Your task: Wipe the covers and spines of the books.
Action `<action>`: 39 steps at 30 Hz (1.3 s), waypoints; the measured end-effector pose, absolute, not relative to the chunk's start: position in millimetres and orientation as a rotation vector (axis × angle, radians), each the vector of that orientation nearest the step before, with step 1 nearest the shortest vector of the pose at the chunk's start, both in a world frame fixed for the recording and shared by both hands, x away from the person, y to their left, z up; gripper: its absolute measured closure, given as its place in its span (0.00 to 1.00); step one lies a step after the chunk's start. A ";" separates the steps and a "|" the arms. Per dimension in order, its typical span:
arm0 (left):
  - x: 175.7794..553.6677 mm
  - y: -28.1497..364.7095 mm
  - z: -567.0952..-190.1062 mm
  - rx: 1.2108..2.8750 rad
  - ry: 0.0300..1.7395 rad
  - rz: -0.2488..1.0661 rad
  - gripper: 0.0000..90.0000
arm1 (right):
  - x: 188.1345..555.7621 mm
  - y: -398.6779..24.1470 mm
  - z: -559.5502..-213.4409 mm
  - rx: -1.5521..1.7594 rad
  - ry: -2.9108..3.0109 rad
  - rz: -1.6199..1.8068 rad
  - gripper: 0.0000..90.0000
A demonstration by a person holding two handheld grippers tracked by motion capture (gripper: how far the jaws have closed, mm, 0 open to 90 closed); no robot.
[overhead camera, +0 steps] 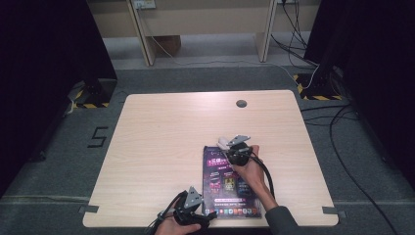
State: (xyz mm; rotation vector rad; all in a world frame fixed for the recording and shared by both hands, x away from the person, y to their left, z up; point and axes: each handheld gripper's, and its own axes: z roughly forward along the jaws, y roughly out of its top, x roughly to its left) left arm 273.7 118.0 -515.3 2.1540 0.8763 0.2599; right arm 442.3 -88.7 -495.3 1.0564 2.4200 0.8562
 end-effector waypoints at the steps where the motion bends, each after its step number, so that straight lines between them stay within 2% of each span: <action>1: 273.7 118.0 -515.2 2.155 0.874 0.261 0.23 | 443.5 -86.2 -495.6 1.060 2.422 0.866 0.85; 14: 273.8 117.9 -515.6 2.152 0.873 0.264 0.22 | 445.2 -54.4 -498.2 0.990 2.451 0.916 0.85; 25: 273.6 117.9 -515.8 2.152 0.872 0.269 0.21 | 425.5 -25.5 -498.6 0.867 2.562 0.985 0.84; 39: 273.3 118.3 -516.3 2.147 0.874 0.271 0.21 | 427.9 -31.2 -498.6 0.902 2.547 0.984 0.81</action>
